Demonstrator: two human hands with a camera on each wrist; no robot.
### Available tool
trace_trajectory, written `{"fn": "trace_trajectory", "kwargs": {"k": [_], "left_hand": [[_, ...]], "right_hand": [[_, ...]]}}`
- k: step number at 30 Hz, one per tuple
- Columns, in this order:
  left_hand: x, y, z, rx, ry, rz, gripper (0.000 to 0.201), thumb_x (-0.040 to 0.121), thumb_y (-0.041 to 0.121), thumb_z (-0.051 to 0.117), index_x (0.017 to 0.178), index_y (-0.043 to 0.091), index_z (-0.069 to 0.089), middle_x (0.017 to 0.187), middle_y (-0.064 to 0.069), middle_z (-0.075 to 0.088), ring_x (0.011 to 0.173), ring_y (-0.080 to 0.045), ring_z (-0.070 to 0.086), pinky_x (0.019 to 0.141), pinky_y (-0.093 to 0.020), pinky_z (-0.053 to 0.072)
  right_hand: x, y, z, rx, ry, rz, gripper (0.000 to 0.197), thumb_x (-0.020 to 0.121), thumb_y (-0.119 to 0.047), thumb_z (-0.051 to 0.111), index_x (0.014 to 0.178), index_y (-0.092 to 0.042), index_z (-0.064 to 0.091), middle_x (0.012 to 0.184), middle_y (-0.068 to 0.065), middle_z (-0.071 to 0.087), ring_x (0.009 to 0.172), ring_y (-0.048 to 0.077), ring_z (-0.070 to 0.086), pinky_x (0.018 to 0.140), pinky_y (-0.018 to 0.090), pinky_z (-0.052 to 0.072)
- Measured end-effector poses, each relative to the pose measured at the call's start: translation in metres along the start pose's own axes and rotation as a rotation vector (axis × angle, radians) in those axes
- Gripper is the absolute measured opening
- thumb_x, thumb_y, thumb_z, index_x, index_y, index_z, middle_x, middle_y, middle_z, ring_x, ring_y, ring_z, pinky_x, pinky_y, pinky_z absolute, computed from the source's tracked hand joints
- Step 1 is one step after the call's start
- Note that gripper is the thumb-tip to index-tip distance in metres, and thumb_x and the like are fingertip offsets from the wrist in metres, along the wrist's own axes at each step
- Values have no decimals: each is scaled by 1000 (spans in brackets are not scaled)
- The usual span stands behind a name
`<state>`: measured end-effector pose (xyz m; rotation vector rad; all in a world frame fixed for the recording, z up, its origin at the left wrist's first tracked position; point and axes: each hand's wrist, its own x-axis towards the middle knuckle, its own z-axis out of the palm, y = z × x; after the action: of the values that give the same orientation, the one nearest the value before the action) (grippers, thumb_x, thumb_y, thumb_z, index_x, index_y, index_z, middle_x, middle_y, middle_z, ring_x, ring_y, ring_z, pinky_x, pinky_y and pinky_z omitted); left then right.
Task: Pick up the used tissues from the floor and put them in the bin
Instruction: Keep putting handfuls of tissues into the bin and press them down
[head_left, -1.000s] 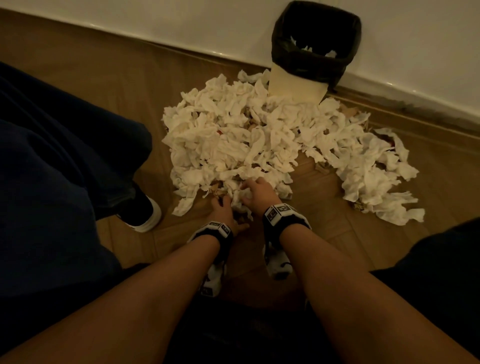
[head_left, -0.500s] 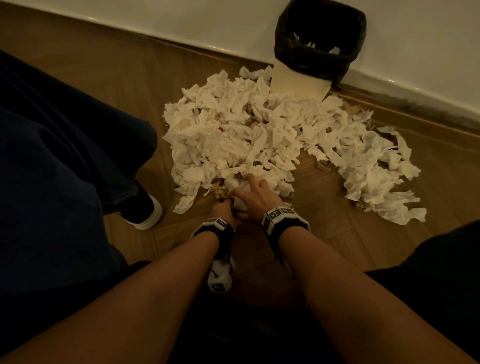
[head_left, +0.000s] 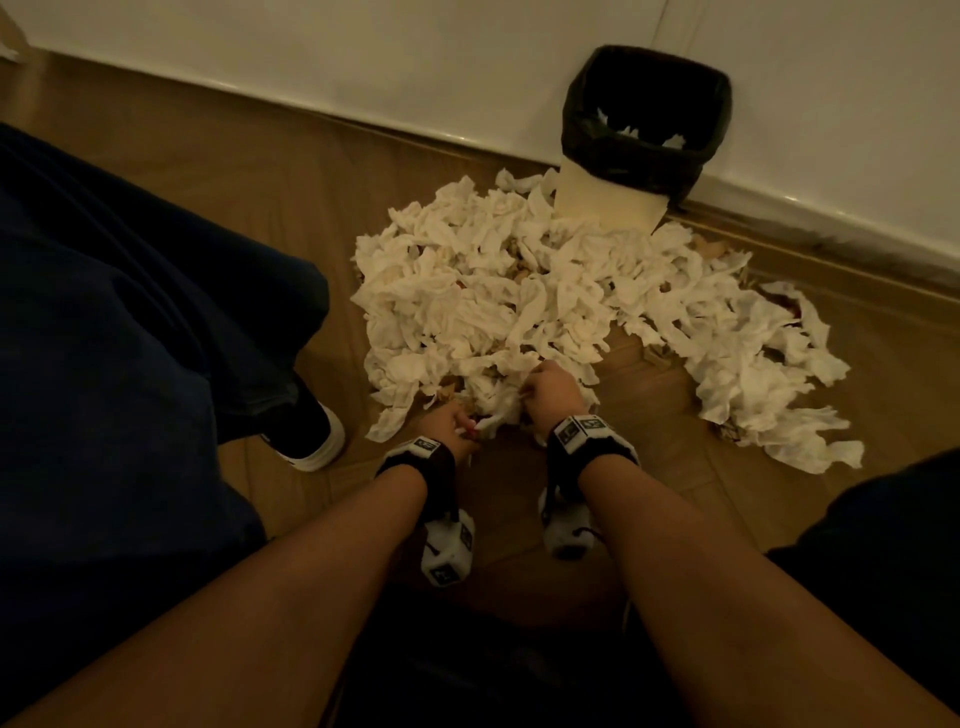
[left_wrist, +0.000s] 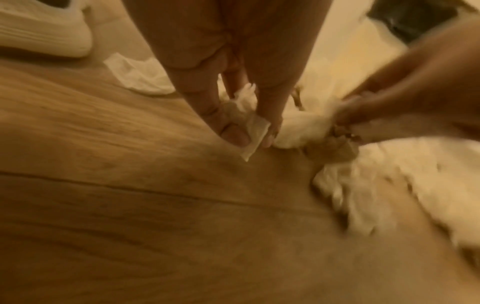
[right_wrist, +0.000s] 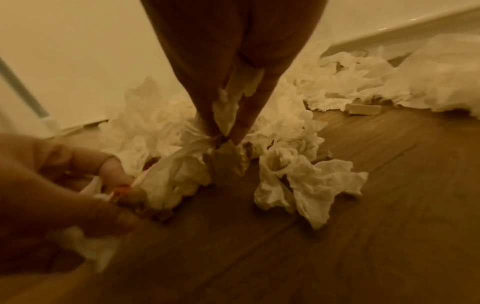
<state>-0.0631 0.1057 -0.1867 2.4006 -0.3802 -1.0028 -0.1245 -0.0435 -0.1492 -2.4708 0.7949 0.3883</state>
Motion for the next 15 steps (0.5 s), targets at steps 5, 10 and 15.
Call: {"fn": "trace_trajectory", "kwargs": {"k": [5, 10, 15], "left_hand": [[0, 7, -9, -243, 59, -22, 18, 81, 7, 70, 93, 13, 58, 144, -10, 41, 131, -27, 40, 96, -33, 41], [-9, 34, -23, -497, 65, -22, 24, 81, 1, 68, 78, 15, 48, 135, -16, 46, 120, -36, 48, 94, -49, 47], [-13, 59, -40, -838, -13, 14, 29, 84, -7, 61, 110, 6, 55, 127, -20, 52, 85, -24, 57, 60, -32, 53]], "right_hand": [[-14, 10, -24, 430, 122, 218, 29, 90, -2, 50, 111, -7, 69, 118, 11, 64, 110, 26, 58, 84, 26, 47], [-22, 17, -38, 1077, 182, 400, 25, 91, -7, 56, 115, -7, 64, 129, 16, 57, 113, 28, 54, 94, 32, 45], [-27, 13, -59, 1784, 142, 607, 17, 98, -17, 40, 90, -9, 53, 90, 15, 51, 76, 23, 53, 67, 26, 47]]}}
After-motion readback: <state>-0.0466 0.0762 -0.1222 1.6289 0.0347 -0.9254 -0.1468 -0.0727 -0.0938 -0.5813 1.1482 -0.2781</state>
